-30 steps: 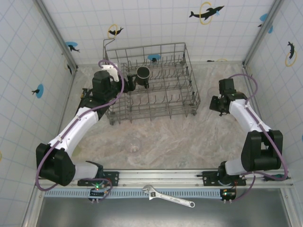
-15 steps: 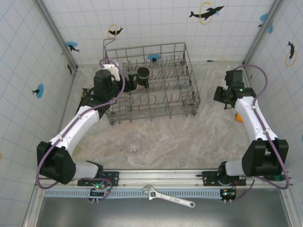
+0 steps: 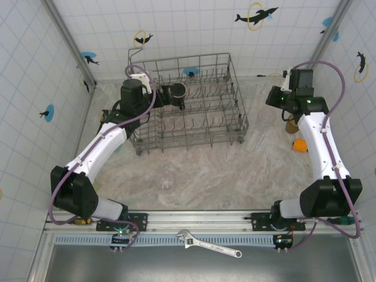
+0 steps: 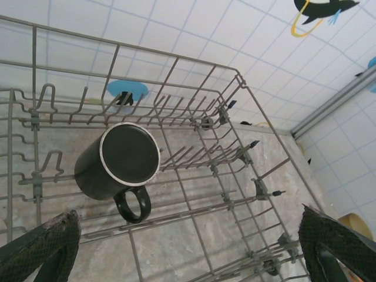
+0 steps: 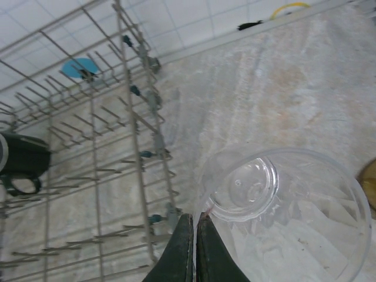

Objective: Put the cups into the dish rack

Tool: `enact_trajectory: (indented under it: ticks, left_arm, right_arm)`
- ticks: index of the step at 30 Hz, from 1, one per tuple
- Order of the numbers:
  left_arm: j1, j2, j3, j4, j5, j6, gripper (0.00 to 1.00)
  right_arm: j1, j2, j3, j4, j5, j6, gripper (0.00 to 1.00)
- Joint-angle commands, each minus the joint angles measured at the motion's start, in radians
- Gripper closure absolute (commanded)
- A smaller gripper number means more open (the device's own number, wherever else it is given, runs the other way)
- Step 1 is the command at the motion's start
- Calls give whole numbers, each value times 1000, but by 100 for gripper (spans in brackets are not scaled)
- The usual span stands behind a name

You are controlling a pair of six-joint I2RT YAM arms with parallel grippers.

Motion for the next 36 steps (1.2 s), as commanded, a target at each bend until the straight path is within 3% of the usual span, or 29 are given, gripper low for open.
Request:
enact_trajectory:
  ticks: [1,16,30,36]
  left_arm:
    - [-3,23,44,-4,31,-87,3]
    - [-3,163,114,100,151,-381,3]
    - [-1,224,64,321,287,-648,3]
    - [-2,228,42,398,318,-731,3]
  right_arm:
    - [0,19,45,107,-122,49,100]
    - [140,77,-81,514,-341,241,100]
    - [187,127,-326,1211,-533,568,100]
    - [208,162,-368,1411,-556,677,100]
